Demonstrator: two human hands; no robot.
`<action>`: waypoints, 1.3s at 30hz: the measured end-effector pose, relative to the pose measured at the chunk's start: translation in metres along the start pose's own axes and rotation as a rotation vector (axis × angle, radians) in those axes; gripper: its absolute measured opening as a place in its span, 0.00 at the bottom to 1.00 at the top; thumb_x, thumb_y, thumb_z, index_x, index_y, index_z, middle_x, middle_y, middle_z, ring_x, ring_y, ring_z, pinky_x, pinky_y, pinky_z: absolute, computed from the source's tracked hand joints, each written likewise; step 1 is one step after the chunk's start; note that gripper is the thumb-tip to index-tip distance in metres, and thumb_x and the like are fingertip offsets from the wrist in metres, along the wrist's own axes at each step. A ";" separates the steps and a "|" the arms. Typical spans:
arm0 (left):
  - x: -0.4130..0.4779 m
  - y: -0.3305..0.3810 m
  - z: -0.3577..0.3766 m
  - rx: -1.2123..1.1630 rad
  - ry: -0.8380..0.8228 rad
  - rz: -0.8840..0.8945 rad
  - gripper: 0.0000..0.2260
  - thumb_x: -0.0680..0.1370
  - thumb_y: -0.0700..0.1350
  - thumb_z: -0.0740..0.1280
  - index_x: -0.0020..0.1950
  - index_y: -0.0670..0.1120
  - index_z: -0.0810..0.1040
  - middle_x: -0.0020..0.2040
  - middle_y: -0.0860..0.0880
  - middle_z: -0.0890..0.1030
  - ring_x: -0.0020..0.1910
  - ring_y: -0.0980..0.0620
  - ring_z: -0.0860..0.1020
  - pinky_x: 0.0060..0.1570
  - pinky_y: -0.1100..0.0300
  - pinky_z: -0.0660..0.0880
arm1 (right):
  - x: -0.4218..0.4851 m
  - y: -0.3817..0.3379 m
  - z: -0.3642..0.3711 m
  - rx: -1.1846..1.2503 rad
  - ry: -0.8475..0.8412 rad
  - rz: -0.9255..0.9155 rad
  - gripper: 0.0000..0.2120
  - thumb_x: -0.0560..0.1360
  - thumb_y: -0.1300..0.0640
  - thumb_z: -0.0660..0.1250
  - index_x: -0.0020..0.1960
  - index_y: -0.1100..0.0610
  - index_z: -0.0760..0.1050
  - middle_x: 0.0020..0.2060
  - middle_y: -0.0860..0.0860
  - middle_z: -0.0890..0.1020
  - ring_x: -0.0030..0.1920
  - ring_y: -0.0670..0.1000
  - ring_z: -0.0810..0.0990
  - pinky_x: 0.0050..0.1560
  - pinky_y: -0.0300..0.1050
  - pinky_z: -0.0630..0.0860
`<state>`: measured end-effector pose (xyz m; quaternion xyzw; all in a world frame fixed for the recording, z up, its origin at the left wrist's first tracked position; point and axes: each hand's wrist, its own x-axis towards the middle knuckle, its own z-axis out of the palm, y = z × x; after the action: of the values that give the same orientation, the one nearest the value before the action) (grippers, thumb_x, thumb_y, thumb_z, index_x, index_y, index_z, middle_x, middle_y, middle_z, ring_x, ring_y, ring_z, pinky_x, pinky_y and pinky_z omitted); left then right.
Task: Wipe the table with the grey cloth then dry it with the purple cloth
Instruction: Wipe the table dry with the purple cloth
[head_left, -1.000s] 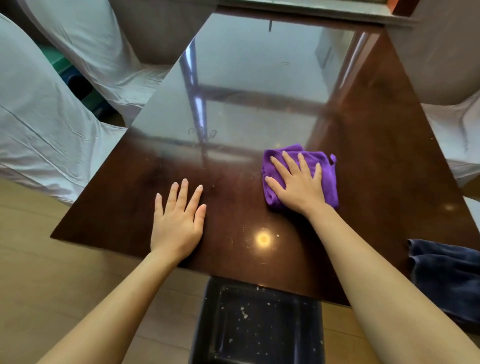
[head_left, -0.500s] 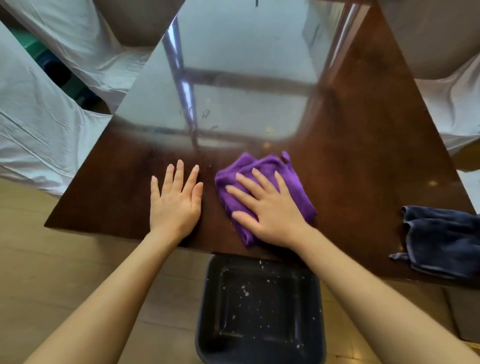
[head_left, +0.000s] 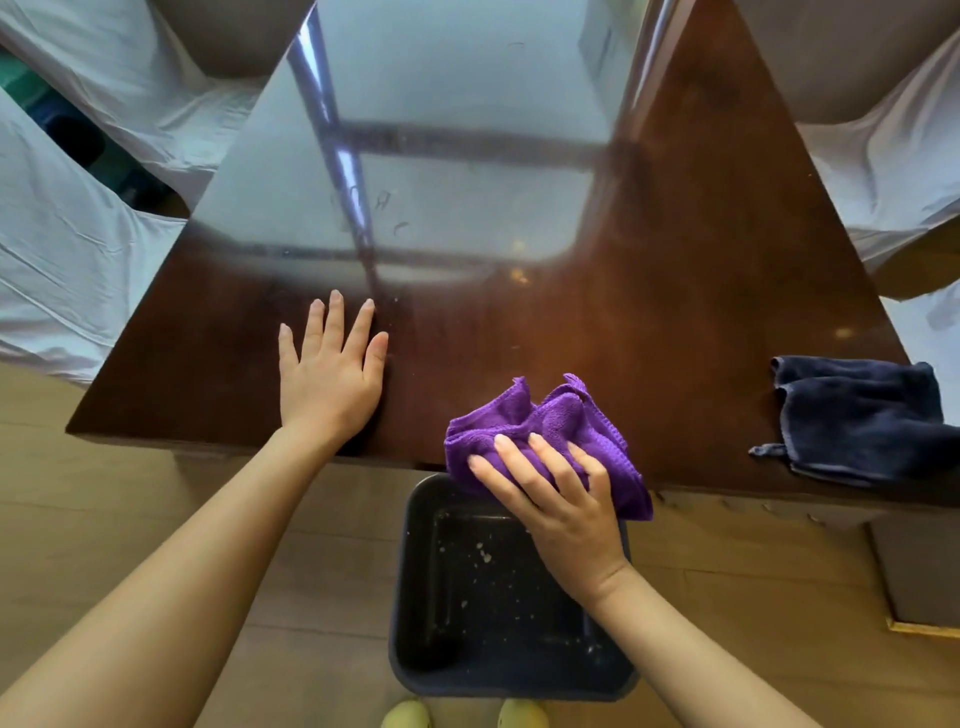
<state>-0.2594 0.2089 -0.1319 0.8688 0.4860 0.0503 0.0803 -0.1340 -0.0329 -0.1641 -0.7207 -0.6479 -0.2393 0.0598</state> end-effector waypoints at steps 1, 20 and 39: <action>0.000 0.000 0.000 0.000 -0.002 0.001 0.25 0.78 0.59 0.40 0.74 0.57 0.49 0.78 0.48 0.49 0.76 0.49 0.45 0.73 0.44 0.41 | -0.003 0.003 -0.001 0.009 0.029 0.018 0.29 0.73 0.62 0.61 0.71 0.47 0.61 0.67 0.49 0.69 0.64 0.53 0.67 0.62 0.53 0.63; 0.000 0.002 -0.002 0.032 -0.011 -0.011 0.25 0.78 0.60 0.41 0.74 0.56 0.49 0.78 0.48 0.49 0.76 0.49 0.45 0.73 0.44 0.41 | -0.043 0.042 -0.101 0.807 0.213 0.674 0.25 0.71 0.60 0.65 0.67 0.54 0.66 0.61 0.42 0.72 0.60 0.49 0.72 0.63 0.40 0.68; -0.001 0.002 -0.001 0.043 -0.010 -0.014 0.25 0.78 0.60 0.42 0.74 0.56 0.49 0.78 0.47 0.50 0.76 0.49 0.45 0.73 0.43 0.42 | 0.015 0.069 -0.040 0.469 -0.402 0.311 0.27 0.75 0.36 0.51 0.71 0.44 0.61 0.73 0.44 0.63 0.75 0.52 0.56 0.72 0.61 0.50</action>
<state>-0.2586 0.2077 -0.1304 0.8672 0.4926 0.0349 0.0641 -0.0777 -0.0458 -0.1069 -0.8102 -0.5664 0.0748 0.1308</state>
